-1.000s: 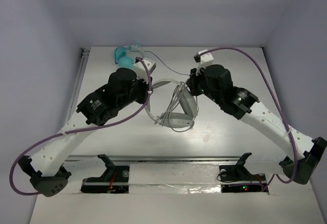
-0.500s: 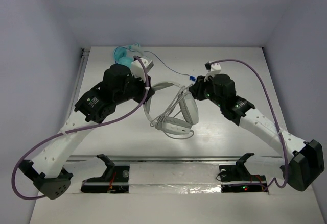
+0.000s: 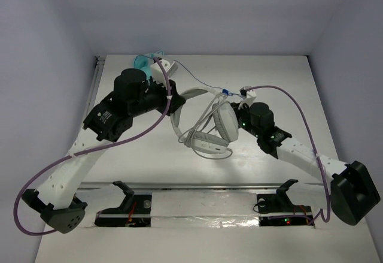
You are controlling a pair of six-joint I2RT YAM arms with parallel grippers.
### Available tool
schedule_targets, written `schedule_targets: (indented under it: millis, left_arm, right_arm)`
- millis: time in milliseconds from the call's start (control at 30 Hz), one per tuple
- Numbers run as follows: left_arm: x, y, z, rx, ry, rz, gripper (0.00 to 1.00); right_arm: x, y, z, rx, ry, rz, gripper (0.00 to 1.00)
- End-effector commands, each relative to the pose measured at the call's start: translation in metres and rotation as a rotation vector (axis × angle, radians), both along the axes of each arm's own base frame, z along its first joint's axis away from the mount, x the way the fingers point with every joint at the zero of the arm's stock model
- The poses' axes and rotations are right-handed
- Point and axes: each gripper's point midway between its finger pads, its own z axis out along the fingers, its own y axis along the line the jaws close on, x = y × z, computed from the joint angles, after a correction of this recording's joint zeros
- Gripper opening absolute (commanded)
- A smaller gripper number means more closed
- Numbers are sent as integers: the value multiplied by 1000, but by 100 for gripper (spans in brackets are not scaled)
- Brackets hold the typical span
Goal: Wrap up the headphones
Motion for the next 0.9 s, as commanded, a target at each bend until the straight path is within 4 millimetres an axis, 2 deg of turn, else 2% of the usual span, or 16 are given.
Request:
schedule_targets:
  millis: [0, 167, 233, 367, 533, 633, 867]
  left_arm:
    - [1, -15, 67, -179, -116, -41, 0]
    - [2, -16, 75, -191, -119, -49, 0]
    - [0, -17, 79, -199, -120, -57, 0]
    - [0, -19, 79, -209, -112, -65, 0]
    - [-4, -15, 92, -226, -131, -56, 0]
    - [-9, -14, 101, -241, -138, -66, 0]
    - [-10, -16, 109, -276, -138, -70, 0]
  right_arm:
    - [13, 2, 20, 67, -84, -35, 39]
    - [21, 2, 5, 37, -70, -53, 40]
    - [20, 9, 3, 49, -77, -21, 41]
    - [24, 17, 11, 96, -124, 4, 41]
    - [27, 21, 29, 159, -200, 7, 35]
    - [33, 18, 28, 153, -201, -23, 36]
    - [28, 20, 19, 178, -176, -5, 36]
